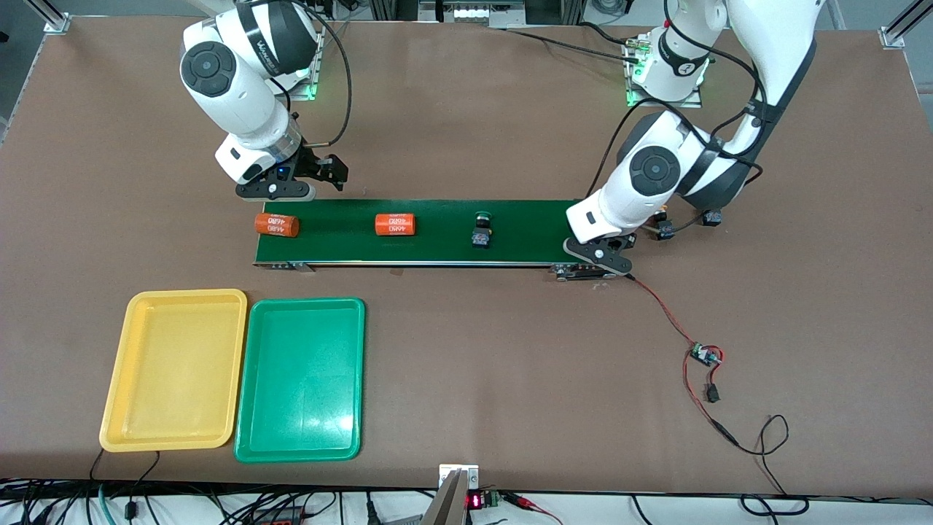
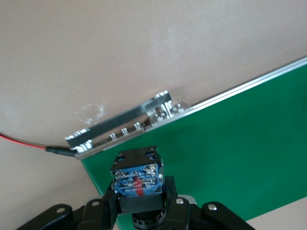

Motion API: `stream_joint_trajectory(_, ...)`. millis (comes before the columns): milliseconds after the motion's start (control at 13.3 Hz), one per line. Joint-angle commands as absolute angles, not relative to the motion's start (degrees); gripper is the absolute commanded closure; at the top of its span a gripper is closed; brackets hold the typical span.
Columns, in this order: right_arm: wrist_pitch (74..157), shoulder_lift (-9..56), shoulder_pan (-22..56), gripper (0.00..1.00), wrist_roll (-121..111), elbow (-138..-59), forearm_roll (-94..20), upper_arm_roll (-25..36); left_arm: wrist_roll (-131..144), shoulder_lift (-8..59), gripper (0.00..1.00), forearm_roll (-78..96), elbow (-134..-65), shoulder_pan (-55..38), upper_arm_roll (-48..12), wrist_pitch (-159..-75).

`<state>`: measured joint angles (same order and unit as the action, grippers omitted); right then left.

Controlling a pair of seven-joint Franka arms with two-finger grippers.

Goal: Sort buttons by color to trays

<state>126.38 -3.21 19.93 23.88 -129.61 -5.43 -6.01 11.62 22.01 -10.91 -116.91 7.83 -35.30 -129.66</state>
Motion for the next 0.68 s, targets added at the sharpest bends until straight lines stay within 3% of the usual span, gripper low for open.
stream_joint_trajectory(0, 125.60, -2.72, 20.39, 0.00, 24.87, -128.76, -4.83, -5.89, 11.07, 23.38, 0.91, -8.88, -117.77, 6.78, -34.89, -129.38)
stream_joint_trajectory(225, 125.51, -2.81, 20.39, 0.00, 24.87, -128.76, -4.83, -5.89, 11.16, 23.82, 0.89, -8.88, -117.77, 6.59, -34.89, -129.46)
stream_joint_trajectory(300, 125.51, -2.73, 20.39, 0.00, 24.87, -128.76, -4.83, -5.89, 11.08, 23.99, 0.76, -8.79, -117.69, 6.33, -34.89, -129.55)
stream_joint_trajectory(376, 125.42, -2.81, 20.30, 0.00, 24.87, -128.76, -4.83, -5.89, 11.07, 23.99, 0.56, -8.79, -117.69, 6.24, -34.98, -129.55)
stream_joint_trajectory(451, 125.42, -2.73, 20.39, 0.00, 24.96, -128.76, -4.83, -5.89, 10.81, 23.56, 0.11, -8.88, -117.51, 6.07, -34.98, -129.55)
stream_joint_trajectory(526, 125.42, -2.72, 20.48, 0.00, 26.01, -128.76, -4.83, -5.89, 10.55, 22.68, 0.00, -8.79, -117.16, 6.06, -35.07, -129.29)
stream_joint_trajectory(601, 125.59, -2.72, 20.57, 0.00, 27.67, -128.76, -4.83, -5.98, 10.55, 21.89, 0.00, -8.53, -116.81, 6.06, -35.07, -129.29)
